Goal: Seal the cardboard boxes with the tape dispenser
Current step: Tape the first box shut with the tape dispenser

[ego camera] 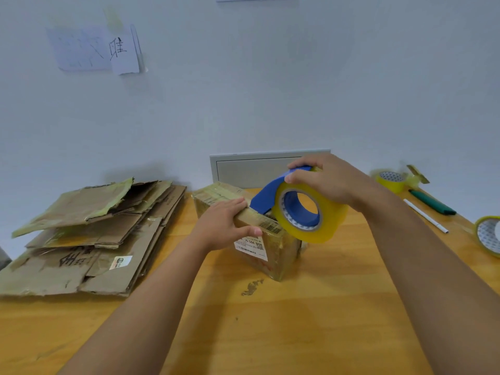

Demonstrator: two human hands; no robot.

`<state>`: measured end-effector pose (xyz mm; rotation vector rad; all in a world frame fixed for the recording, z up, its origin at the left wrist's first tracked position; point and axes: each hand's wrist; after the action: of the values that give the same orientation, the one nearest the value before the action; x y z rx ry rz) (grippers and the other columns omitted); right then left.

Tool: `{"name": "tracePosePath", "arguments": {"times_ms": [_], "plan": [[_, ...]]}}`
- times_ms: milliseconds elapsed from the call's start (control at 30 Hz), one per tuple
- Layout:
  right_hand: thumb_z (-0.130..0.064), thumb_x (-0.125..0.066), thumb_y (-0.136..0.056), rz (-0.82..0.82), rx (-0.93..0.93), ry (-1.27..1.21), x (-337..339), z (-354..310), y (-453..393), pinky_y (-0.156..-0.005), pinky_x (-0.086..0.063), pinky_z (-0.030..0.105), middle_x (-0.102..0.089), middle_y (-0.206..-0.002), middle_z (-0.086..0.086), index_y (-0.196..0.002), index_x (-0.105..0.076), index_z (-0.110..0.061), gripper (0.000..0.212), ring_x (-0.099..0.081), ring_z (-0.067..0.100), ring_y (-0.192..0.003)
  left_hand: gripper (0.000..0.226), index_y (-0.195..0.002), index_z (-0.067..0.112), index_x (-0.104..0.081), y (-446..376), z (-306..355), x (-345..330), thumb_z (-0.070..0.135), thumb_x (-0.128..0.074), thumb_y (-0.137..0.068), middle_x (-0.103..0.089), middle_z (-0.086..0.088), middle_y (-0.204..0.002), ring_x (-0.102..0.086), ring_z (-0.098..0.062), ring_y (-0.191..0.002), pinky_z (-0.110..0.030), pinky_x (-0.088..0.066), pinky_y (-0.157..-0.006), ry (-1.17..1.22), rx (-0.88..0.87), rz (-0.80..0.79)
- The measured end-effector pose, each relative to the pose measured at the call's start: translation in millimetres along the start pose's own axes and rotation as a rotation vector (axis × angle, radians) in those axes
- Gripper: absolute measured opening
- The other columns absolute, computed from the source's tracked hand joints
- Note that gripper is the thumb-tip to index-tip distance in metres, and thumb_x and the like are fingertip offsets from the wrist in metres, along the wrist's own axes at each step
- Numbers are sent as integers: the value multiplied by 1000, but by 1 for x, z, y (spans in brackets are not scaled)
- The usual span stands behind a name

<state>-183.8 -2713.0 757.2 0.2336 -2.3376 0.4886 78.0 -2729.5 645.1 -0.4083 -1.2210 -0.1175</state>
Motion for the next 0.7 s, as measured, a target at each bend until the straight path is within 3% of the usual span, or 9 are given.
{"name": "tracePosePath", "arguments": {"times_ms": [100,200,267,333,467,567,700], "plan": [[-51,-64,-88,53,-2,12,-6,8,15,-73,-37,16,-59,-107,-22,-113,-63,-43,26,-55,5,-97,98,-153,30,-33,-1,2,0,89,-42,-76,-34,7,-158,-30,-16,-144,-41,-23,-119,-57,-31,-12],[-51,-61,-90,123,4,20,-13,10,20,-70,-37,13,-58,-109,-17,-121,-62,-40,33,-54,7,-95,90,-156,34,-24,8,7,-5,86,-36,-83,-24,9,-162,-16,-14,-150,-36,-10,-121,-49,-107,41],[-51,-61,-89,151,0,10,-14,10,19,-68,-37,13,-59,-110,-16,-121,-63,-39,34,-55,10,-97,89,-152,38,-29,12,19,-10,89,-38,-80,-34,15,-155,-29,-11,-142,-37,-23,-119,-2,-149,54],[-52,-61,-89,157,-6,9,-16,9,18,-67,-37,13,-60,-108,-15,-121,-64,-38,34,-55,10,-97,89,-142,36,-40,12,32,-16,92,-45,-74,-48,17,-133,-43,-6,-119,-35,-39,-106,42,-126,53],[-54,-61,-88,125,-14,14,-13,7,17,-68,-37,14,-58,-106,-17,-122,-63,-39,37,-55,6,-92,82,-124,31,-50,10,37,-20,92,-46,-70,-55,14,-108,-48,-6,-98,-32,-44,-92,95,-72,119],[-55,-62,-88,95,-20,10,-8,9,19,-71,-37,14,-58,-108,-18,-121,-63,-39,37,-55,4,-93,79,-115,30,-53,6,34,-19,93,-45,-69,-58,12,-101,-51,-8,-93,-35,-46,-88,82,-78,113],[-54,-64,-87,97,-33,-15,-6,16,31,-77,-40,20,-59,-110,-19,-118,-63,-41,33,-56,5,-98,75,-125,35,-52,6,33,-19,90,-46,-74,-60,16,-112,-53,-6,-102,-36,-45,-95,79,-103,112]]}}
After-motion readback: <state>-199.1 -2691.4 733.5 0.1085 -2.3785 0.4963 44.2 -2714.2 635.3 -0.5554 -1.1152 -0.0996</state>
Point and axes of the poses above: each hand's wrist, its own y-axis away from the middle knuckle, its own x-axis out of the back of the hand, z = x × y
